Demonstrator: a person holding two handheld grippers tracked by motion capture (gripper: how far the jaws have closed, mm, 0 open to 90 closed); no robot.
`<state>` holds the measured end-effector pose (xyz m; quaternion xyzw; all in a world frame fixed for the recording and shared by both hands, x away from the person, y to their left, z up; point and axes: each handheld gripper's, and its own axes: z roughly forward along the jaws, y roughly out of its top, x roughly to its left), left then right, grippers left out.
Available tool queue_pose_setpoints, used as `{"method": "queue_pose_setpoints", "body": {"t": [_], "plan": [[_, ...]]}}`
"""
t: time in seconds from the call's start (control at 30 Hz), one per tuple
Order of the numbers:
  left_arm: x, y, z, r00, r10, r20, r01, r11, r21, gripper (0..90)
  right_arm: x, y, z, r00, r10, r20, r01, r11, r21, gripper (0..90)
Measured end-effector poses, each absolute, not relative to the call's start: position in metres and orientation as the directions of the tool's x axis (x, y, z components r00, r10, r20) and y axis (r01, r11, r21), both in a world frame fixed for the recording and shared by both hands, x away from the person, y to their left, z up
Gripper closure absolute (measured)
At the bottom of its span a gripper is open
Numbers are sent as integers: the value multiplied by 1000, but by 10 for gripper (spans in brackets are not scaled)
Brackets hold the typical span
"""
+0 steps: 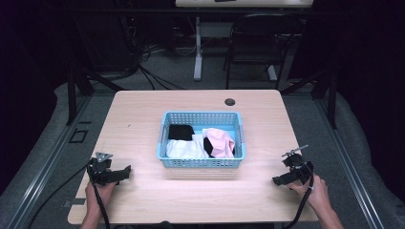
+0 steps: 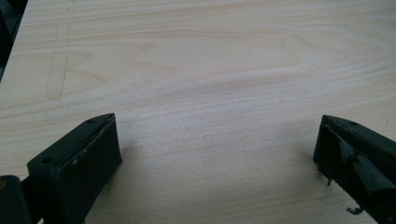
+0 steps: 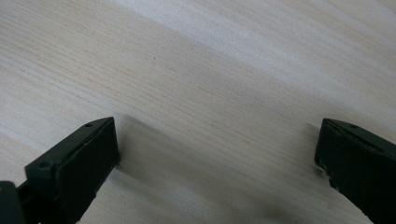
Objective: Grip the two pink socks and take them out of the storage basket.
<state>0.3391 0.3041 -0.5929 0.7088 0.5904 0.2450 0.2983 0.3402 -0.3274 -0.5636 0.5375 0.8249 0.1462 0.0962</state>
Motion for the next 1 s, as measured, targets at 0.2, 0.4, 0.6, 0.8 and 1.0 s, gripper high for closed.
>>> {"method": "queue_pose_setpoints", "body": {"t": [0.2,0.4,0.6,0.8,1.0], "plan": [[339,304,-593,183,983,-5,691,-125,712,6,342,-326,-563,-406,914,0,863,383,331,0],[339,304,-593,184,983,-5,691,-126,712,6,344,-323,-565,-399,917,15,863,370,343,0],[339,304,-593,184,983,-5,690,-125,713,6,348,-320,-558,-412,911,31,880,389,272,0],[339,304,-593,185,983,-5,691,-126,712,6,345,-323,-532,-423,904,62,859,378,346,0],[339,304,-593,184,983,-5,691,-126,712,6,339,-319,-504,-436,897,69,834,374,406,0]]}}
